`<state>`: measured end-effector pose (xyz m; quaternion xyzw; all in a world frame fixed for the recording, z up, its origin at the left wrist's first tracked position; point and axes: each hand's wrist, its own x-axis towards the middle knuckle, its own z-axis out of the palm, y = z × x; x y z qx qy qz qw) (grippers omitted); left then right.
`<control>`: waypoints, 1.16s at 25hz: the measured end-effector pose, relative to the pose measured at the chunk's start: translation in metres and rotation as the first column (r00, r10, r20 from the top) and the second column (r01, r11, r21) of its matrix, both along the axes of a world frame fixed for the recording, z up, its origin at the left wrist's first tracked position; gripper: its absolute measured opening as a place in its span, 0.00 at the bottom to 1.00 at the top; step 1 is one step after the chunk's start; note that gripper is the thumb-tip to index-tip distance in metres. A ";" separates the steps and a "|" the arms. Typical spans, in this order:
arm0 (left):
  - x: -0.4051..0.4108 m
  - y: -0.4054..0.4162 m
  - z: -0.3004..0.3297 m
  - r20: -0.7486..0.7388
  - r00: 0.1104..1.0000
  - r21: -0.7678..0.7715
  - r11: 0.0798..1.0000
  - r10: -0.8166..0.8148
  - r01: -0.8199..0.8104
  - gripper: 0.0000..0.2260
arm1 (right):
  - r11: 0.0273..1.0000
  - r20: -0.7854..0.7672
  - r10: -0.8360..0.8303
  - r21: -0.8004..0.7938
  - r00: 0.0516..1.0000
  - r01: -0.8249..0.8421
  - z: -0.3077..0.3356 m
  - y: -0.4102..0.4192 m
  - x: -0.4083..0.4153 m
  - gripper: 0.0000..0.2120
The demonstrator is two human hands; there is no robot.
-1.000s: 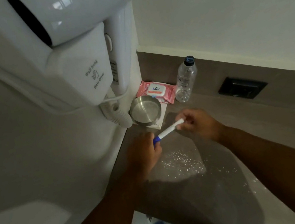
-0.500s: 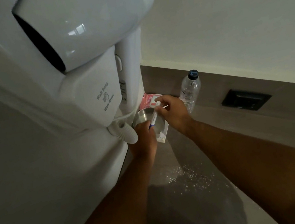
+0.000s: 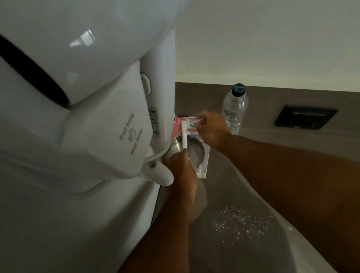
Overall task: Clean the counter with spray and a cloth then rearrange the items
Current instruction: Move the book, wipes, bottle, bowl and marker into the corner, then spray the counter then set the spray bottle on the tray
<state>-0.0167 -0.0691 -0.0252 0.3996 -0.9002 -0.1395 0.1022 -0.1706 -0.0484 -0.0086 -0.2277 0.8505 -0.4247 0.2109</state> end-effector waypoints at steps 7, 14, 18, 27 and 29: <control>0.023 0.051 -0.012 0.127 0.966 -0.030 0.973 -0.223 0.229 0.21 | 0.996 -0.129 -0.004 0.084 0.992 0.015 -0.014 0.170 0.066 0.09; -0.064 0.193 -0.019 0.174 0.800 0.045 0.816 -0.574 0.576 0.31 | 0.928 -0.257 -0.293 0.157 0.921 0.339 -0.014 0.383 0.049 0.18; -0.152 0.308 -0.019 0.120 0.671 0.119 0.681 -0.732 0.722 0.35 | 0.780 -0.306 -0.600 -0.017 0.739 0.625 0.014 0.500 0.021 0.25; -0.236 0.425 -0.079 0.235 0.582 0.007 0.600 -0.779 0.800 0.35 | 0.488 -0.097 -0.870 -0.302 0.483 0.819 0.034 0.711 -0.100 0.38; -0.239 0.426 -0.082 0.266 0.575 -0.023 0.591 -0.774 0.806 0.36 | 0.527 -0.088 -0.843 -0.335 0.531 0.781 0.040 0.727 -0.130 0.38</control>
